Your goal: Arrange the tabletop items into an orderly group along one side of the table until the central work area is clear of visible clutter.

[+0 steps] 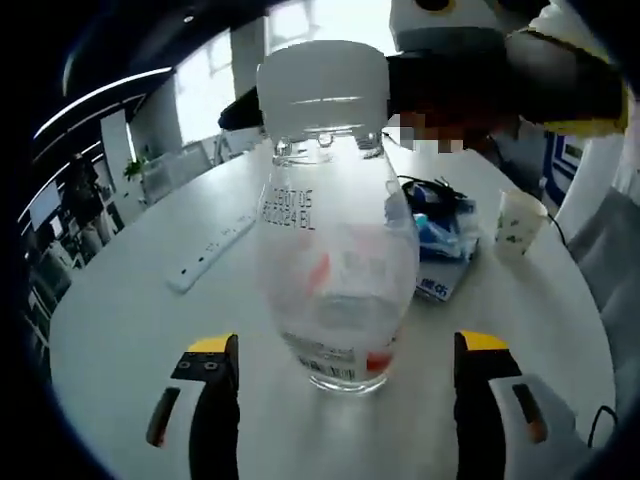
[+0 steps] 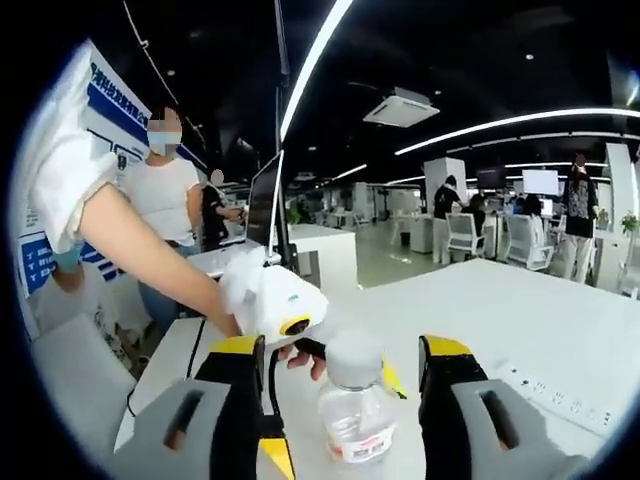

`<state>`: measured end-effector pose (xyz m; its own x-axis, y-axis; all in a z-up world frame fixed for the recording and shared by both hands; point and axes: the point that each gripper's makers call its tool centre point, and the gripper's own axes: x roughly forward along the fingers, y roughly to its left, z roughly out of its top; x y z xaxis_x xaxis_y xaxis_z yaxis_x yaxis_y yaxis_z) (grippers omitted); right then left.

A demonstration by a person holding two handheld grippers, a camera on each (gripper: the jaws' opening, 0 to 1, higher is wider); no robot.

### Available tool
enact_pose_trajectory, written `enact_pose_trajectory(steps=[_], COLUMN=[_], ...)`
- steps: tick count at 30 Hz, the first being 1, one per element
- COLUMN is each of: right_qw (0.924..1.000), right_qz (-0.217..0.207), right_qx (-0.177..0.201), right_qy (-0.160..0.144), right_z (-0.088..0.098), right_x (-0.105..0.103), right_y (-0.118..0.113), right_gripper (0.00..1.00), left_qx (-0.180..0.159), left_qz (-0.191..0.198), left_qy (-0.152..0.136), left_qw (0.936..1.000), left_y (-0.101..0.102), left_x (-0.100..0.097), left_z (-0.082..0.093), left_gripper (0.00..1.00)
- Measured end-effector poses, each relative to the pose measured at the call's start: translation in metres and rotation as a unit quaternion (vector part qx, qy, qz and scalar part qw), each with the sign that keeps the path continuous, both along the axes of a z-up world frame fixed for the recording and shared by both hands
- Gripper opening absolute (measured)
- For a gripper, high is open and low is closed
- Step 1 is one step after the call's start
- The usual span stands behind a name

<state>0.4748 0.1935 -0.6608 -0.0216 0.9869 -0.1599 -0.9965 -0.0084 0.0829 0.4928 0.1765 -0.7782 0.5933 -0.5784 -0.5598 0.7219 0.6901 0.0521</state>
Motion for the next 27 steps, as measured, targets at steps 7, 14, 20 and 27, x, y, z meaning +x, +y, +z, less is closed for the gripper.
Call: enact_pose_trajectory(steps=[7, 14, 20, 27], right_qw=[1.0000, 0.9999, 0.9998, 0.9993], right_qz=[-0.004, -0.005, -0.005, -0.008], right_qx=[-0.007, -0.012, -0.018, -0.033], right_qy=[-0.006, -0.011, -0.011, -0.014], right_z=[0.002, 0.005, 0.005, 0.001], right_x=[-0.004, -0.004, -0.007, -0.010], right_y=[-0.008, -0.014, -0.022, -0.039], right_gripper=[0.92, 0.92, 0.90, 0.88], left_qx=[0.007, 0.012, 0.008, 0.015], left_qz=[0.022, 0.028, 0.032, 0.040], left_qy=[-0.009, -0.016, -0.021, -0.017], left_qw=[0.9997, 0.9994, 0.9992, 0.9990], left_y=[0.010, 0.011, 0.010, 0.010], left_x=[-0.003, -0.005, -0.010, -0.022], left_z=[0.012, 0.024, 0.036, 0.040], left_gripper=[0.97, 0.97, 0.96, 0.95])
